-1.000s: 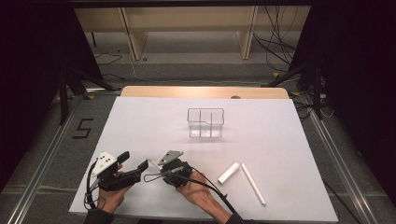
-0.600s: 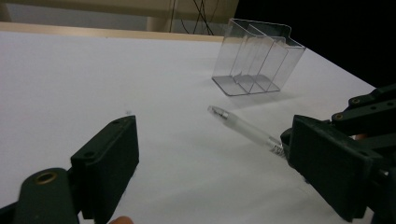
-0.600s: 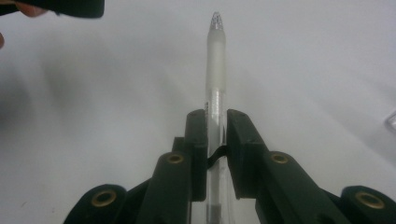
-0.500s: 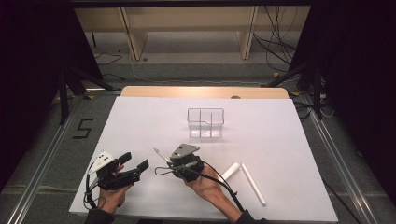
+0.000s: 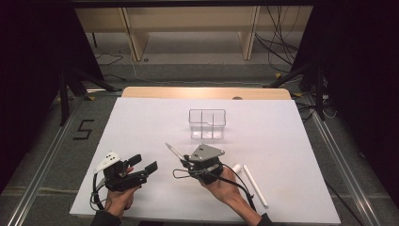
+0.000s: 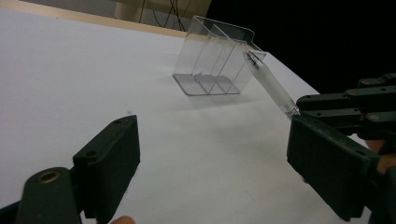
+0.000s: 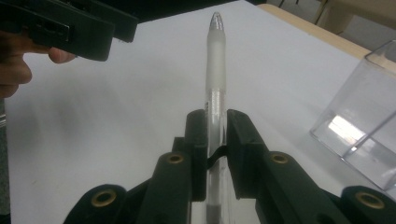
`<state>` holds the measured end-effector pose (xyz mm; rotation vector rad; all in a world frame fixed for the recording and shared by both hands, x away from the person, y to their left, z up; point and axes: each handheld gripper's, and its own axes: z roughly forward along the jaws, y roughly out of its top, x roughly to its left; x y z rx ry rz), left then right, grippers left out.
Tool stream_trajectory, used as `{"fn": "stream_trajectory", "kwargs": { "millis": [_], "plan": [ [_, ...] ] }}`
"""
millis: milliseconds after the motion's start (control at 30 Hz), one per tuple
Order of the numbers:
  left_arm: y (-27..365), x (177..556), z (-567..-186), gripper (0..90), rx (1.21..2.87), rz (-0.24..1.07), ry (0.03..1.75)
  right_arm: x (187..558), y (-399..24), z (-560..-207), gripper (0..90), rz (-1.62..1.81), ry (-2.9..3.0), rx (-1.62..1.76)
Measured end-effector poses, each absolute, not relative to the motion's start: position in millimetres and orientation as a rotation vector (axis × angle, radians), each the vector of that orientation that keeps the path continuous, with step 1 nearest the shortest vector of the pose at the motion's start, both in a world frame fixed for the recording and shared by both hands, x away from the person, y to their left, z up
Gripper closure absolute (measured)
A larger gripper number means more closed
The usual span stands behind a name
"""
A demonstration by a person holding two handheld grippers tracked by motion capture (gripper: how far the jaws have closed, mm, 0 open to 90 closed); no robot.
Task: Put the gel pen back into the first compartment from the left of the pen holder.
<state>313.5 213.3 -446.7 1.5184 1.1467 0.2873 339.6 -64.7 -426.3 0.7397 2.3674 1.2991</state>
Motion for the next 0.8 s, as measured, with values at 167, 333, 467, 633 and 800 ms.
{"fn": "stream_trajectory", "kwargs": {
  "millis": [167,333,467,633,800],
  "plan": [
    [199.2,316.1,-440.9,18.2,1.519,0.228,1.143,335.0,-80.6,-428.7,79.9,1.319,2.334,0.745],
    [185.7,322.4,-439.3,19.2,1.534,0.139,1.151,331.5,-91.6,-430.6,79.9,1.334,2.319,0.753],
    [175.2,328.5,-436.2,20.6,1.561,0.117,1.145,329.4,-96.0,-429.7,79.9,1.347,2.312,0.757],
    [166.7,334.4,-431.1,21.7,1.569,0.093,1.147,328.2,-97.4,-428.6,79.8,1.353,2.305,0.747],
    [157.8,338.2,-426.1,21.8,1.601,0.089,1.13,327.5,-98.0,-428.6,79.9,1.354,2.295,0.738]
  ]
}}
